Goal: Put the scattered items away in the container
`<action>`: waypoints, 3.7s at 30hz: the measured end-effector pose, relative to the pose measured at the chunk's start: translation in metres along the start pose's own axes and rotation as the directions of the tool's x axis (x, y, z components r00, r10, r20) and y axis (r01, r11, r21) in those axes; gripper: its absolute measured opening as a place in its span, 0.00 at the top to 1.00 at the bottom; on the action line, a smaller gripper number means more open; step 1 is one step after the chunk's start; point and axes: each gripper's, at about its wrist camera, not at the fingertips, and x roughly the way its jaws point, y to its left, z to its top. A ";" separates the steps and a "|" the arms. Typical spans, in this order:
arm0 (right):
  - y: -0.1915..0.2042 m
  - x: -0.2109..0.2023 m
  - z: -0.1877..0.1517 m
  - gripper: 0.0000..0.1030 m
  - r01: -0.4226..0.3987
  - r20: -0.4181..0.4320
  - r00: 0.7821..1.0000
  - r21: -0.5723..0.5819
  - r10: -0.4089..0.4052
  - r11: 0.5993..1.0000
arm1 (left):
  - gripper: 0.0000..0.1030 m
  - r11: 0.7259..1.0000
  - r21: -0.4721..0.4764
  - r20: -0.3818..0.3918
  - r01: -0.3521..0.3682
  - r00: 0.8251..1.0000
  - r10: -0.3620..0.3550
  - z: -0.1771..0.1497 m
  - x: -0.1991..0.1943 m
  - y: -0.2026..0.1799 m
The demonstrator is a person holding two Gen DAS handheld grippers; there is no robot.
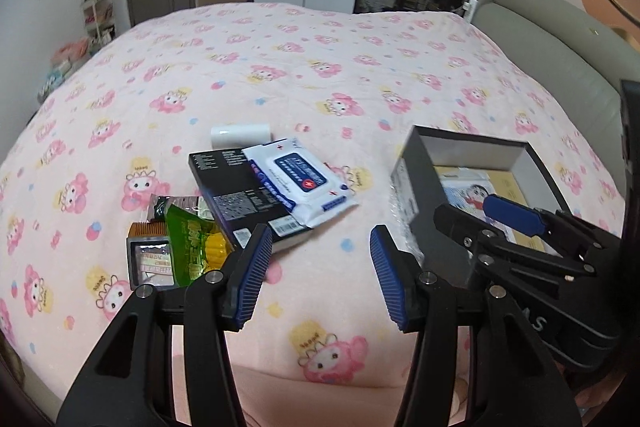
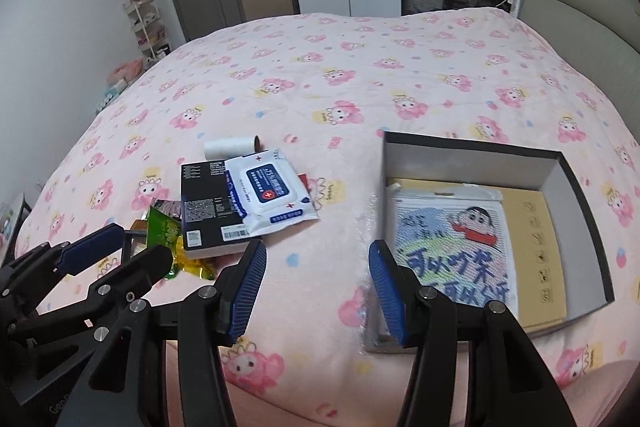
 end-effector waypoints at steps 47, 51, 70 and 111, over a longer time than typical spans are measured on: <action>0.000 0.136 -0.028 0.52 -0.017 -0.304 0.952 0.049 0.031 0.999 | 0.95 0.930 -0.367 -0.308 0.026 0.940 -0.148 -0.030 0.148 0.059; 0.002 0.127 -0.042 0.52 -0.009 -0.306 0.952 0.034 0.019 0.999 | 0.93 0.921 -0.388 -0.303 0.034 0.939 -0.163 -0.035 0.139 0.060; 0.009 0.136 -0.042 0.52 -0.028 -0.350 0.936 -0.002 0.025 1.000 | 0.79 0.950 -0.281 -0.225 -0.138 0.971 0.075 0.014 0.147 0.071; -0.007 0.161 -0.026 0.52 -0.150 -0.342 0.918 0.162 0.198 0.975 | 0.73 0.934 -0.358 -0.214 0.012 0.972 -0.095 0.034 0.173 0.106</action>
